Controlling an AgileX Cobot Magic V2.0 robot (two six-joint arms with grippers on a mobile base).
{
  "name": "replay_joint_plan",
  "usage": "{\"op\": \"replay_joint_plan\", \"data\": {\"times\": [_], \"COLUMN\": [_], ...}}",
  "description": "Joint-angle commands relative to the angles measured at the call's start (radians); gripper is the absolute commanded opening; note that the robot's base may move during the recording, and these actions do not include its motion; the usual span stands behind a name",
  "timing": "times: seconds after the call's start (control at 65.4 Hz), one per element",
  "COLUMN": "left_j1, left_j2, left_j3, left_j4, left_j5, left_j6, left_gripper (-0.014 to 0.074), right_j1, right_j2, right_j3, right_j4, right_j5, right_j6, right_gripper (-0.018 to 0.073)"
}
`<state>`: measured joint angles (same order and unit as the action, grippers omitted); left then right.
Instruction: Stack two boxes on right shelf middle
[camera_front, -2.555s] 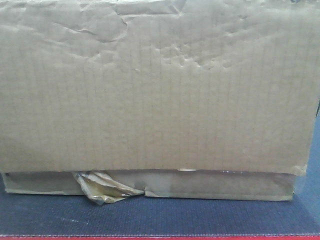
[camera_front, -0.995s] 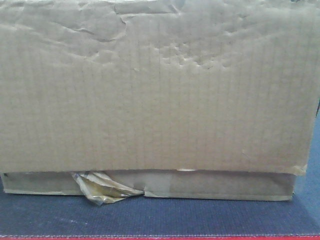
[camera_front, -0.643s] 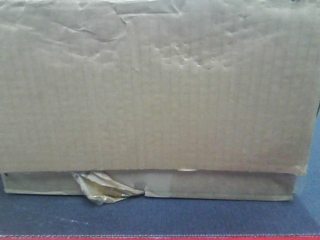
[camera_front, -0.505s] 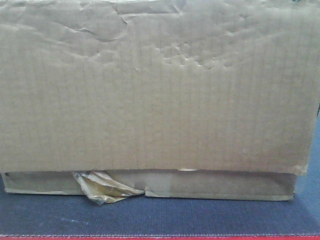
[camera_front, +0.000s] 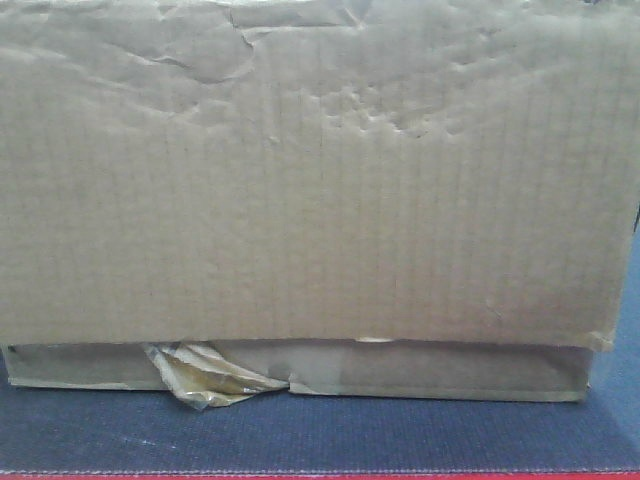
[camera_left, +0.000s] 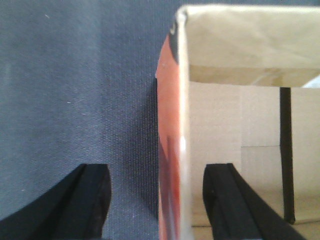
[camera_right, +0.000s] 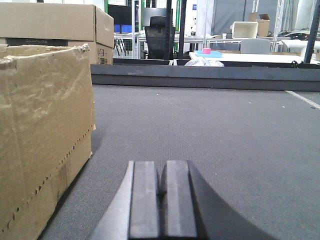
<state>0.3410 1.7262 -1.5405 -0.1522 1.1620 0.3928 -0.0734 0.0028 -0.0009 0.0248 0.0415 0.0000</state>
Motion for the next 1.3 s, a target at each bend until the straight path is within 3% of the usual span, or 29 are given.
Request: {"op": "replay_joint_plan", "data": {"times": [0.0,0.153,0.275,0.398,0.673,0.842,0.964,1.163,1.285], "left_j1": [-0.020,-0.046,-0.046,-0.044,-0.044,-0.044,-0.044,-0.062,-0.142], "left_j2": [0.007,0.009,0.013,0.017,0.000,-0.014,-0.018,-0.018,-0.023], "left_j3": [-0.008,-0.008,-0.008,-0.008,-0.069,-0.270,-0.451,-0.755,-0.882], "left_j4": [-0.003,0.023,0.038,0.106,0.104,0.182,0.188,0.077,0.060], "left_j5": [-0.011,-0.031,-0.031,-0.022,0.003,0.043,0.059,0.059,0.059], "left_j6": [0.005,0.005,0.001,-0.070,-0.149,-0.192,-0.231,-0.393,-0.464], "left_gripper": [0.0316,0.0248,0.0082,-0.0113,-0.0111,-0.0111,-0.0111,-0.0111,-0.0111], "right_j1": [-0.004,-0.004,-0.004,-0.004,-0.004,-0.004,-0.004,-0.004,-0.004], "right_j2": [-0.003,-0.003,-0.003,-0.003,-0.003,-0.003,-0.003,-0.003,-0.003], "right_j3": [0.001,0.001,0.001,0.001,0.001,0.001,0.001,0.001,0.001], "right_j4": [0.006,0.006,0.006,0.006,0.006,0.006,0.006,0.006,0.006], "right_j5": [-0.015,-0.015,-0.015,-0.015,-0.015,-0.015,-0.015,-0.015,-0.015], "right_j6": [0.000,0.000,0.000,0.000,0.000,0.000,0.000,0.000,0.000], "right_gripper": [-0.0162,-0.0162,-0.0162,-0.0162,-0.0162,-0.0162,-0.0162,-0.0162,-0.0162]}}
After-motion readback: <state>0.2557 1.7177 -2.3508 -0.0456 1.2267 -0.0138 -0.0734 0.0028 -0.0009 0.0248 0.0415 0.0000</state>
